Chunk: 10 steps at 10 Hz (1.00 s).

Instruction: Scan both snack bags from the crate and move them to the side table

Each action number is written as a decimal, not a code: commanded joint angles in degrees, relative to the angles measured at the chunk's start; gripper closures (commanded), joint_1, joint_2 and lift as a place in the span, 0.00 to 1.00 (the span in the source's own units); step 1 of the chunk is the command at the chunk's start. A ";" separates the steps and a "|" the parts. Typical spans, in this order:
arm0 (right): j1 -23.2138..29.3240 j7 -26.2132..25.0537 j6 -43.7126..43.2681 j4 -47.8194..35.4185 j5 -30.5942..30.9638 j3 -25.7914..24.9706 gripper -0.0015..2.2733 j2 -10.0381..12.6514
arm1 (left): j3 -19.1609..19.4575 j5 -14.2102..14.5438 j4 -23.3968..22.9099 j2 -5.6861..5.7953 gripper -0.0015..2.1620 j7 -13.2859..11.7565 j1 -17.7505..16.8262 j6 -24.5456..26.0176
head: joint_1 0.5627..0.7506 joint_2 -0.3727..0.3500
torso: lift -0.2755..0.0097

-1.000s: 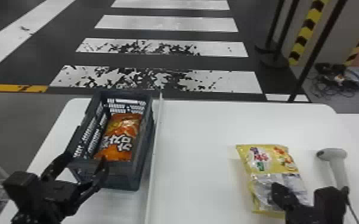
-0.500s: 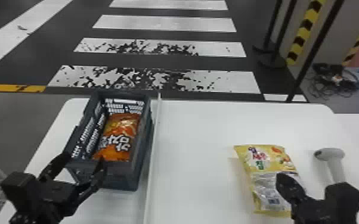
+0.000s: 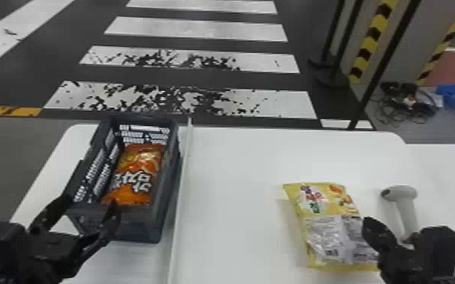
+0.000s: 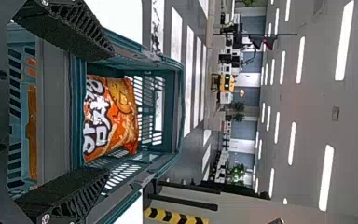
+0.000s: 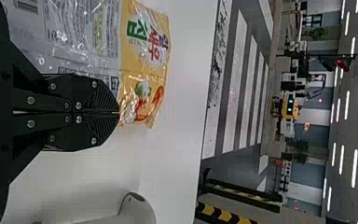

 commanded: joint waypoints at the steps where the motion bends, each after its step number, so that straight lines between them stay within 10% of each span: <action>1: -1.90 -0.01 -1.08 2.70 -0.93 -3.21 0.98 -0.15 | 0.00 0.00 -0.07 0.00 0.04 -0.07 0.09 0.02 | 0.70 0.38 | 0.62; 10: -1.81 0.17 0.50 6.40 -1.63 -3.39 0.98 -0.76 | 0.00 0.00 0.19 0.00 0.04 -0.25 0.00 0.02 | 0.70 0.29 | 0.62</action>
